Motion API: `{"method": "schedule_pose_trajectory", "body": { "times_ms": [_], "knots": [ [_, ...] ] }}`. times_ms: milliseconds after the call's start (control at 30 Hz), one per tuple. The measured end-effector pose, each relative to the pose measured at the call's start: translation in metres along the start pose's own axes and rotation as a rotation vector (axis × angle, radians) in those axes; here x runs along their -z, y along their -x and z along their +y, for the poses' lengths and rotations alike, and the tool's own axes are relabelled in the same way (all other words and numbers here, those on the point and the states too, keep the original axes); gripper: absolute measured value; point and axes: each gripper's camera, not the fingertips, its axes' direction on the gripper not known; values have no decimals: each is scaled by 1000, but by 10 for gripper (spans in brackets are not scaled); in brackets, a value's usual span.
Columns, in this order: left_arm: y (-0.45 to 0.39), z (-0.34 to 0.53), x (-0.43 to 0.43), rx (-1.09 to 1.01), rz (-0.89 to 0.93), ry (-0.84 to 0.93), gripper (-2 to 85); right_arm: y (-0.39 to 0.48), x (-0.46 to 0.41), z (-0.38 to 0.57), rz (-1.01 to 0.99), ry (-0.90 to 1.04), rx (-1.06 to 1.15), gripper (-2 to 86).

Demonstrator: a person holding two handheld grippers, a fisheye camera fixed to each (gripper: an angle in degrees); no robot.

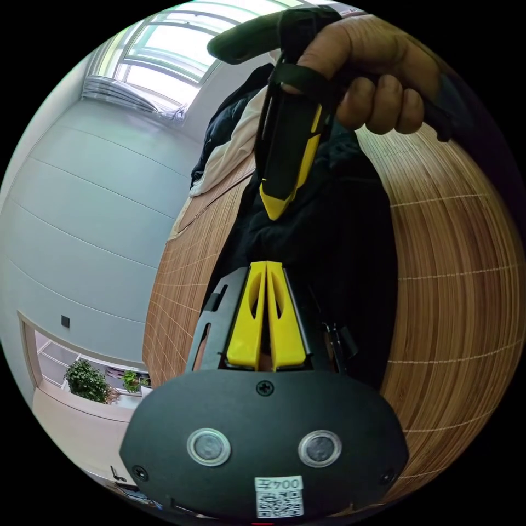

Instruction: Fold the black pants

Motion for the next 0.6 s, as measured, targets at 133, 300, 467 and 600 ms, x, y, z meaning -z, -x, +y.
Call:
{"method": "schedule_pose_trajectory", "body": {
  "times_ms": [133,300,467,600],
  "knots": [
    [-2,1,2,-5,-13,-2,0,7,-10,0,112,51,12,81],
    [-3,2,5,-8,-22,-3,0,5,-11,0,5,58,-4,78],
    [-3,2,7,-12,-33,-4,0,-11,-5,5,-114,3,-129,70],
    [-3,1,8,-17,-42,-4,0,-18,-5,10,-231,-26,-209,61]
  ]
}}
